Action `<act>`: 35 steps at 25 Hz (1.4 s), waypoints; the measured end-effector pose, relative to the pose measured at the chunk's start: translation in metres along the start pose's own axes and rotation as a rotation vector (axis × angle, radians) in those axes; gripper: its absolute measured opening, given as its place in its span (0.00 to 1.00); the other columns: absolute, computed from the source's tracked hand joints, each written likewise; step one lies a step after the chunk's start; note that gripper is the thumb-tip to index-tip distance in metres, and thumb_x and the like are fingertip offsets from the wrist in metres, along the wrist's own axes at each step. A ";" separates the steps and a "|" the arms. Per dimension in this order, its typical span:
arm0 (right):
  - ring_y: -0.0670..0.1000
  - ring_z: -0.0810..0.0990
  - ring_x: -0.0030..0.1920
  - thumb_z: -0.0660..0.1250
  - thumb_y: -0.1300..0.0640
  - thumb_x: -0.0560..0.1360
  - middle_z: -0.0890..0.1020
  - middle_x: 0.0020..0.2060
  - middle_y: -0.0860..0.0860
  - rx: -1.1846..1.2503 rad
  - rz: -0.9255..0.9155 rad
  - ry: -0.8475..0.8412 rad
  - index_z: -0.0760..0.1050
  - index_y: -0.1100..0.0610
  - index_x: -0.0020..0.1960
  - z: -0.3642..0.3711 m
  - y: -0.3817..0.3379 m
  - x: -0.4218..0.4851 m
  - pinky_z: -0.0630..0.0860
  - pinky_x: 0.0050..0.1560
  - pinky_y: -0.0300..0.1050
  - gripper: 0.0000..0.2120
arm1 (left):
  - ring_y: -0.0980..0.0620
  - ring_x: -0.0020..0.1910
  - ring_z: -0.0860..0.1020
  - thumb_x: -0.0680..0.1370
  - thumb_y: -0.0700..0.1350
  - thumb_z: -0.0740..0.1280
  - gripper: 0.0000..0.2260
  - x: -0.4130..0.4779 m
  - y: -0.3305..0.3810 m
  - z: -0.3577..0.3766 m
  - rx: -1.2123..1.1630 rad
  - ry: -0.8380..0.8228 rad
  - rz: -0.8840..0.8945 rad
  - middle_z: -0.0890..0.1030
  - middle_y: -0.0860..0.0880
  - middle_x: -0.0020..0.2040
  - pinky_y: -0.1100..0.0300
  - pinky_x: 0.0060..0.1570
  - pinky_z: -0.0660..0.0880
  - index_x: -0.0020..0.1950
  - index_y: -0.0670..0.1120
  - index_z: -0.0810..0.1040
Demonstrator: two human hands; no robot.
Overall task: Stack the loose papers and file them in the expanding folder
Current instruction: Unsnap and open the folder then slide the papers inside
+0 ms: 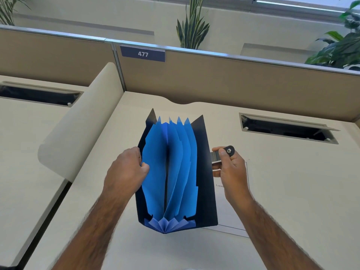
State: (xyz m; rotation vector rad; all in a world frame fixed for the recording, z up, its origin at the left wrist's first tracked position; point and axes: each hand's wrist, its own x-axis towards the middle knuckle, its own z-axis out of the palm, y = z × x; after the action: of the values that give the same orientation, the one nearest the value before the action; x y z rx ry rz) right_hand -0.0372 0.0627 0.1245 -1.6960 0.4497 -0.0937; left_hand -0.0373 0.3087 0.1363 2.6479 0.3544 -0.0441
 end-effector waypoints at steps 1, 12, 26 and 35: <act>0.52 0.84 0.45 0.57 0.51 0.84 0.82 0.48 0.53 -0.004 0.005 0.006 0.77 0.54 0.59 0.000 0.002 0.000 0.81 0.36 0.36 0.12 | 0.50 0.32 0.73 0.76 0.40 0.66 0.06 0.000 -0.002 0.001 -0.012 0.006 0.006 0.77 0.47 0.38 0.56 0.30 0.68 0.42 0.46 0.71; 0.48 0.85 0.37 0.57 0.55 0.84 0.84 0.44 0.55 0.039 -0.081 -0.135 0.79 0.56 0.55 0.013 -0.006 -0.009 0.83 0.35 0.44 0.12 | 0.50 0.62 0.80 0.81 0.62 0.60 0.19 -0.014 0.029 0.005 -0.023 -0.090 0.104 0.70 0.54 0.78 0.51 0.56 0.75 0.62 0.53 0.83; 0.50 0.85 0.39 0.58 0.56 0.84 0.82 0.42 0.50 -0.024 -0.077 0.030 0.79 0.52 0.50 -0.003 0.004 0.001 0.80 0.33 0.36 0.11 | 0.49 0.33 0.75 0.75 0.43 0.66 0.05 -0.013 0.017 0.008 -0.046 0.061 -0.006 0.76 0.49 0.41 0.54 0.33 0.67 0.42 0.46 0.70; 0.50 0.84 0.51 0.63 0.46 0.81 0.84 0.51 0.51 -0.036 -0.276 -0.176 0.77 0.52 0.61 -0.009 0.013 0.006 0.84 0.46 0.44 0.14 | 0.52 0.41 0.80 0.77 0.34 0.59 0.36 -0.020 0.026 0.018 -0.186 -0.148 0.238 0.59 0.57 0.81 0.50 0.42 0.81 0.79 0.65 0.61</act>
State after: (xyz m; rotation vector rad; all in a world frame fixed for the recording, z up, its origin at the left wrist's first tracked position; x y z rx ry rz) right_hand -0.0379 0.0509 0.1124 -1.7762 0.0845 -0.1367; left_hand -0.0490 0.2736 0.1340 2.4656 -0.0066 -0.1235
